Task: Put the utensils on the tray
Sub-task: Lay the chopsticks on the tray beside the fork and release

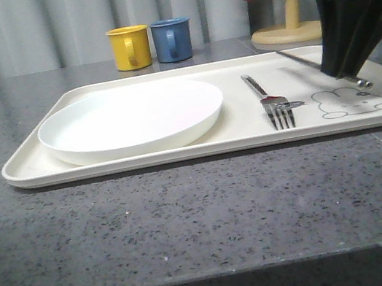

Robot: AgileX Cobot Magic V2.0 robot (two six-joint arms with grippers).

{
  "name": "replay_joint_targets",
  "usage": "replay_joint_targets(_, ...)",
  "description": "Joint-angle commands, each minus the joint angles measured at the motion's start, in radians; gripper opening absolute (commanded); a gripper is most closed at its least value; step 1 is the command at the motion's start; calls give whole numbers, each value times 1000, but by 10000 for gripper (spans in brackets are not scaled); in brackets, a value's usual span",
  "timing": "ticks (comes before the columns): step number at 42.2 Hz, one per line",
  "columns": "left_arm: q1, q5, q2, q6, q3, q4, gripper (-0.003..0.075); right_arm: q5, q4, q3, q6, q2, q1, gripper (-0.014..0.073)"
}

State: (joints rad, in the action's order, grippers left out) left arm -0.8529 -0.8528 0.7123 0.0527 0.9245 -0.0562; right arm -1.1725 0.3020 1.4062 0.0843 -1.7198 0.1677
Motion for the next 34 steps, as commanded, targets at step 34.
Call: replay_joint_targets(34,-7,72,-3,-9,24,5,408,-26,-100,34,-155,202,-2,231)
